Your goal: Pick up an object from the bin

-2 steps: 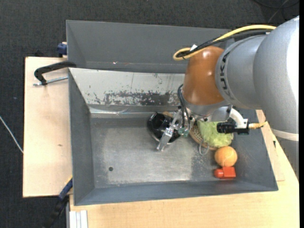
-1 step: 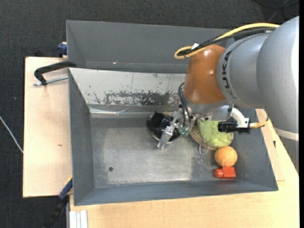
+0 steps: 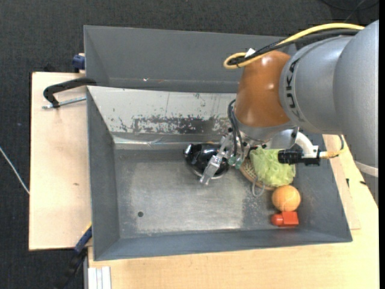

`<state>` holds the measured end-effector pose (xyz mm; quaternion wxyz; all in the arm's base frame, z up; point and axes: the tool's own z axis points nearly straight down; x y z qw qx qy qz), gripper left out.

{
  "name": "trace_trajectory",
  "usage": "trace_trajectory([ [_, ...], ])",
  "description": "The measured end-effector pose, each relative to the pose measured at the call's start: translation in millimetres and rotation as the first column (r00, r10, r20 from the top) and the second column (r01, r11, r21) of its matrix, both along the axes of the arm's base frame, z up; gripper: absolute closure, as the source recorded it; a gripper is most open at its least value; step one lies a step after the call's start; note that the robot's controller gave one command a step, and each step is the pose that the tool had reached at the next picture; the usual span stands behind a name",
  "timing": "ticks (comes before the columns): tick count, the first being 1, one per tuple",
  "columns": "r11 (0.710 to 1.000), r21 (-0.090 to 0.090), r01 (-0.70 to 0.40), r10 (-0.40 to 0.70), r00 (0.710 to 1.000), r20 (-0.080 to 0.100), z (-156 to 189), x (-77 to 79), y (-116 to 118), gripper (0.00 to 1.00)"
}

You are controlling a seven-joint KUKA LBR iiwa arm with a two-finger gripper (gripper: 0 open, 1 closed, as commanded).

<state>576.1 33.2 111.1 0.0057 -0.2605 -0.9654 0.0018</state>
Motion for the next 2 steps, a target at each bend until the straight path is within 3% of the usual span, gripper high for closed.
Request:
trace_trajectory([
  [2, 1.000, 0.000, -0.002, 0.002, 1.000, 0.004, 42, 0.8, 1, 1.00],
])
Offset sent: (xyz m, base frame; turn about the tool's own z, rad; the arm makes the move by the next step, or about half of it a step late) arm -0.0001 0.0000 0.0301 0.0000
